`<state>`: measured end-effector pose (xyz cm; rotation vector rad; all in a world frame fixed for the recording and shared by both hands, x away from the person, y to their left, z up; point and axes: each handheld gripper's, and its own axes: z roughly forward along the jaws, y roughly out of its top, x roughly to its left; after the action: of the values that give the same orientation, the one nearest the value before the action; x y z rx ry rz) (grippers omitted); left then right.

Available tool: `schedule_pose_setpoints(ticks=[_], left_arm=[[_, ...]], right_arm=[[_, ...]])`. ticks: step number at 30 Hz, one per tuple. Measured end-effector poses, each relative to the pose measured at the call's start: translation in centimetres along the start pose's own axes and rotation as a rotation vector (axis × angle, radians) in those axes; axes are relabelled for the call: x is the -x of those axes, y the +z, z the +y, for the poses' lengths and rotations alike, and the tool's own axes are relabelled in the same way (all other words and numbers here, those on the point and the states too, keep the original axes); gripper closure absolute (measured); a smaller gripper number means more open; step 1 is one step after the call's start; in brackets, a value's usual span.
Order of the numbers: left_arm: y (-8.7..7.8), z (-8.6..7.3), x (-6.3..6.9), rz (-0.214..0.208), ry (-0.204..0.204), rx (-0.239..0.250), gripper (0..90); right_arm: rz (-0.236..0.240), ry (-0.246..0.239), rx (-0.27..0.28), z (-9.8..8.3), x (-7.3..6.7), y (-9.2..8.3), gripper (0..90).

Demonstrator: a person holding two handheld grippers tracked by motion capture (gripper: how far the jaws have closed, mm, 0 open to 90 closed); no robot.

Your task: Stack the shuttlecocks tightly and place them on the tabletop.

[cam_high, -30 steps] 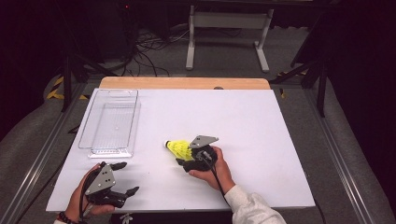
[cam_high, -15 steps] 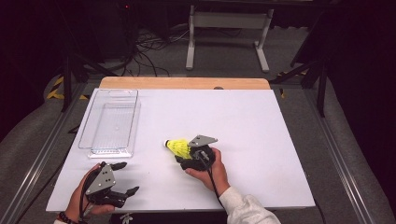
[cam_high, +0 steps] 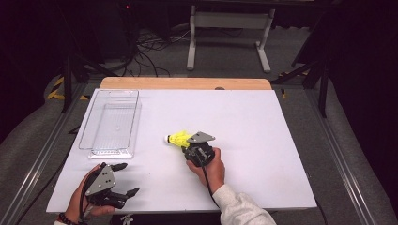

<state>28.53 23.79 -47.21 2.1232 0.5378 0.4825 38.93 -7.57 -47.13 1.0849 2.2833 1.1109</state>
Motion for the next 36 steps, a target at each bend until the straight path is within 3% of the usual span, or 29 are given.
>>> schedule_pose_setpoints(ticks=[7,36], left_arm=[[0.05,0.01,0.00,-0.002,-0.001,0.000,11.6],[0.15,-0.01,-0.30,-0.001,-0.016,0.010,11.3]], right_arm=[[-0.005,-0.035,-0.003,0.17,-0.05,0.14,85.2],[0.046,-0.052,0.006,-0.05,0.24,-0.34,88.2]])
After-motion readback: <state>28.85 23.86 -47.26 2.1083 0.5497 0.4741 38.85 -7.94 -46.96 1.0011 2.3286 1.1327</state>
